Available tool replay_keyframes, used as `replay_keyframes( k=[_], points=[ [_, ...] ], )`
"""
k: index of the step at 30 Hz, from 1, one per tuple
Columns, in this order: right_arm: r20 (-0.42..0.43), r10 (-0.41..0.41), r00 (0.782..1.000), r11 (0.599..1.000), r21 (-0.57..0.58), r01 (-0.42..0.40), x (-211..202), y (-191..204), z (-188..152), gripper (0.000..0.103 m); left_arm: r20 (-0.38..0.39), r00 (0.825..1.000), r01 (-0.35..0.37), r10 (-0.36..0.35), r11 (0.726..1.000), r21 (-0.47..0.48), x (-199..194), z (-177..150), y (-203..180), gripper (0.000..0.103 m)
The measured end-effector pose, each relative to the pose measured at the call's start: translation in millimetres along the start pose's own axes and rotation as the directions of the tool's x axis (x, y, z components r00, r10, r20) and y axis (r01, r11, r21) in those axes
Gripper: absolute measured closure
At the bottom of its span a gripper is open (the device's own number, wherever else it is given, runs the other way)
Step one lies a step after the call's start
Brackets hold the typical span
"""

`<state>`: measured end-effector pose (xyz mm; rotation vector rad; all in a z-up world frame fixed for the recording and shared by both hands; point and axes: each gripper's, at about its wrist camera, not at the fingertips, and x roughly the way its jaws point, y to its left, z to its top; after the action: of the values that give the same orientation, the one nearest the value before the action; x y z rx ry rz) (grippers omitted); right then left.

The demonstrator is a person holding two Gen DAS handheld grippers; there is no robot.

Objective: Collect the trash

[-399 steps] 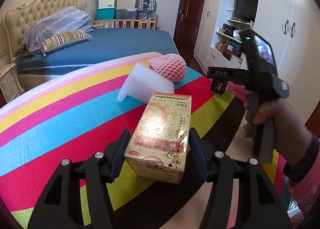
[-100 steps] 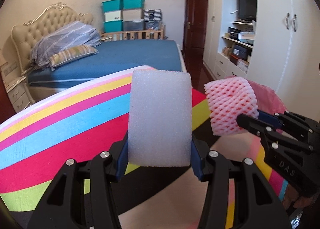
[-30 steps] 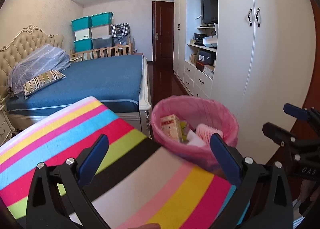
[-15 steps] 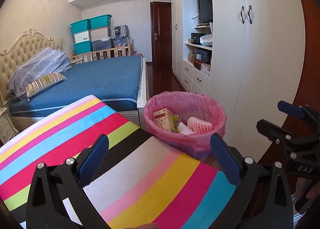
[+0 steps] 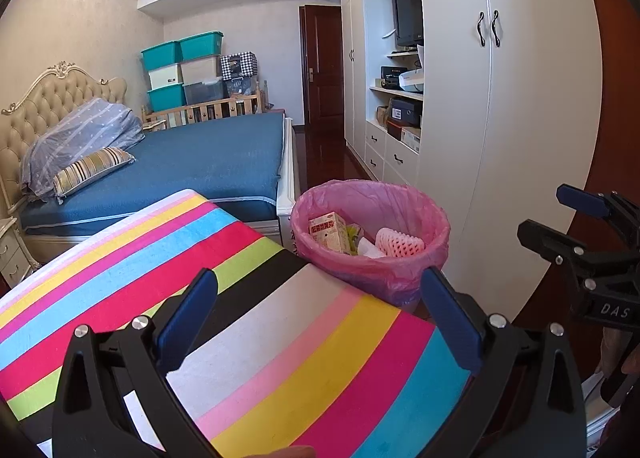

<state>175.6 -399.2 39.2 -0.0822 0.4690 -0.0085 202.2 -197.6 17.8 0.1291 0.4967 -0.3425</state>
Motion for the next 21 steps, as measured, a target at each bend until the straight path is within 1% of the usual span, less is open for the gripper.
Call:
replay_keyframes(
  k=[10, 21],
  points=[
    [-0.002, 0.011, 1.000, 1.000, -0.009, -0.011, -1.1, 2.3, 0.3, 0.019, -0.001, 1.000, 0.002, -0.002, 1.000, -0.017, -1.8, -1.6, 4.1, 0.005],
    [-0.016, 0.015, 1.000, 1.000, -0.015, -0.016, 3.9, 4.9, -5.2, 0.019, -0.004, 1.000, 0.013, -0.013, 1.000, -0.013, -0.9, -2.5, 2.9, 0.005]
  ],
)
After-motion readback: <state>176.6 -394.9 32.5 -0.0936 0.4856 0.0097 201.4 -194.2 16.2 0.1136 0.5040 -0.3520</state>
